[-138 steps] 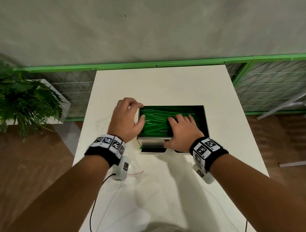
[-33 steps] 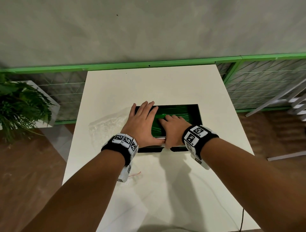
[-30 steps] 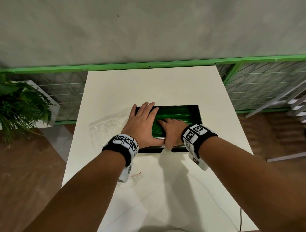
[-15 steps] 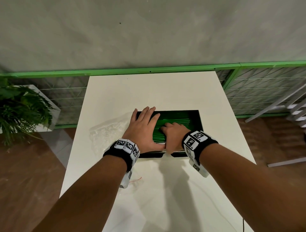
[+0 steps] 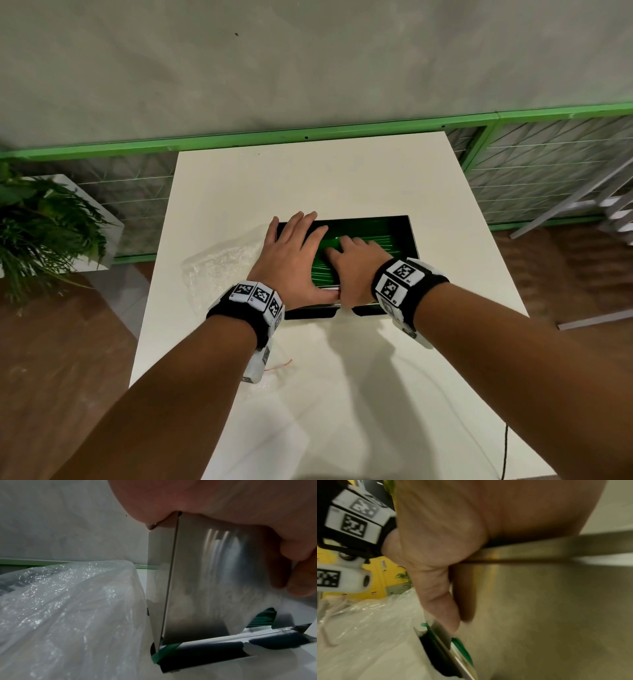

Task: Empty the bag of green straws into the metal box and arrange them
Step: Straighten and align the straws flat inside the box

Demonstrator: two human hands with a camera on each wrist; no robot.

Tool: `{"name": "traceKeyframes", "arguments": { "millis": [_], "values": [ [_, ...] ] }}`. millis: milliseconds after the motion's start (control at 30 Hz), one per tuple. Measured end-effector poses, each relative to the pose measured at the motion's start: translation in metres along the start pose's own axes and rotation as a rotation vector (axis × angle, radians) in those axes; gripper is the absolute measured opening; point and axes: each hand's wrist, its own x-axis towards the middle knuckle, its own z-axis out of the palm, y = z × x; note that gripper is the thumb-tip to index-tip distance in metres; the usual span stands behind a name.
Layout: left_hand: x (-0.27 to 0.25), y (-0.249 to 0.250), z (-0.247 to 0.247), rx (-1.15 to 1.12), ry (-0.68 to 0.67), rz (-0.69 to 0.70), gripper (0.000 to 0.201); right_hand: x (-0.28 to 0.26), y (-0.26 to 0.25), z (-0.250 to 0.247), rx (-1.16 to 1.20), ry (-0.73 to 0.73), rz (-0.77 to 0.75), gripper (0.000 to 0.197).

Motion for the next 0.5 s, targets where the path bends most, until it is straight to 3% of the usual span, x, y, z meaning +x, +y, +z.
{"name": "traceKeyframes", "arguments": {
  "millis": [67, 167, 267, 367, 500],
  "values": [
    [0.0, -0.001, 0.0, 0.0, -0.013, -0.001, 0.12, -0.011, -0.001, 0.002, -0.025, 0.127, 0.023, 0.093],
    [0.0, -0.001, 0.0, 0.0, -0.03, -0.005, 0.126, -0.032, 0.003, 0.009, -0.013, 0.252, -0.009, 0.061],
    [0.0, -0.001, 0.0, 0.001, -0.023, -0.003, 0.125, -0.043, 0.009, 0.012, 0.036, 0.109, -0.067, 0.035],
    [0.0, -0.002, 0.0, 0.001, -0.021, 0.0, 0.125, -0.036, 0.011, 0.006, 0.089, 0.014, -0.071, 0.041],
    [0.001, -0.002, 0.002, -0.015, -0.02, -0.004, 0.124, -0.021, 0.015, -0.006, 0.104, 0.082, -0.043, 0.068]
  ]
}}
